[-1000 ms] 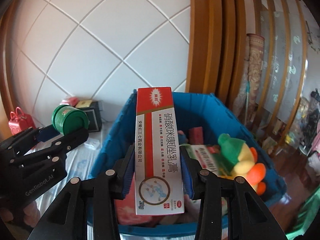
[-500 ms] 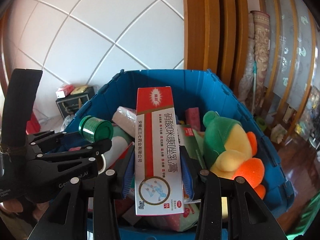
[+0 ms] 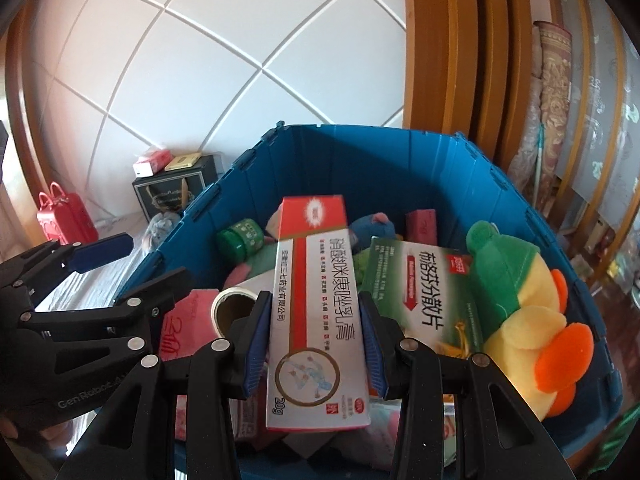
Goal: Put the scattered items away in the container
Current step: 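Lower the jar and ointment box into the crate and open both grippers, then withdraw both grippers from the crate back over the bed, then grasp the grey rabbit plush with the left gripper while the right grasps the clear floss box, then lift the rabbit plush and floss box and carry them over the crate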
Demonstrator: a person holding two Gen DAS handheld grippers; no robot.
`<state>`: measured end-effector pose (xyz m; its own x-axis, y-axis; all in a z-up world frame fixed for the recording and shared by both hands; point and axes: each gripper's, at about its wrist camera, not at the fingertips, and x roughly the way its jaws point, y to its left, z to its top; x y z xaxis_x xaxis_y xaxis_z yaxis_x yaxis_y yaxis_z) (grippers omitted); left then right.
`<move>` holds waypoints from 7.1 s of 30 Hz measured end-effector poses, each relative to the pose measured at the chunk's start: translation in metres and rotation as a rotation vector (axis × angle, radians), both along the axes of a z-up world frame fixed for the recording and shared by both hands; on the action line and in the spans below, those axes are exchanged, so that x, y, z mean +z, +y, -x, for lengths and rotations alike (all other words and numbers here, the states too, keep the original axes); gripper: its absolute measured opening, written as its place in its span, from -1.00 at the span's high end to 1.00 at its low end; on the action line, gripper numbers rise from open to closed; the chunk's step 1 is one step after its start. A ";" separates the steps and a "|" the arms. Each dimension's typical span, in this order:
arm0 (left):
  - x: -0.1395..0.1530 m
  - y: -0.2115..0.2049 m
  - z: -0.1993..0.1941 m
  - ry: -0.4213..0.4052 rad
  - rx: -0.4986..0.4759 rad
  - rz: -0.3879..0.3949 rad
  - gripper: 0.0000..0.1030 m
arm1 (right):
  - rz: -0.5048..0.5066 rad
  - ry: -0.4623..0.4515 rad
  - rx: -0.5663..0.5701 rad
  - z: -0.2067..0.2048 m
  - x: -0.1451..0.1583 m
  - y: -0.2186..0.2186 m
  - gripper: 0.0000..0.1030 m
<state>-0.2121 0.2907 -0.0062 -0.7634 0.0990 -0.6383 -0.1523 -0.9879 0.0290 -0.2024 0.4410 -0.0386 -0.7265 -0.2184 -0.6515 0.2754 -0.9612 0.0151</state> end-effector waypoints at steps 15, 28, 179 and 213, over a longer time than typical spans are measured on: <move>-0.007 -0.001 -0.035 0.006 -0.034 -0.036 -0.32 | -0.011 0.097 -0.062 -0.061 0.023 0.013 -1.00; 0.006 0.012 -0.092 0.069 -0.041 -0.065 -0.55 | 0.013 0.137 -0.135 -0.108 0.027 0.056 -1.00; -0.066 -0.434 -0.040 0.070 0.468 -0.088 0.12 | -0.022 0.198 0.225 0.000 -0.030 -0.432 -0.95; 0.081 -0.063 -0.065 0.314 0.161 -0.151 0.14 | -0.091 0.444 -0.085 -0.055 0.098 -0.073 -0.95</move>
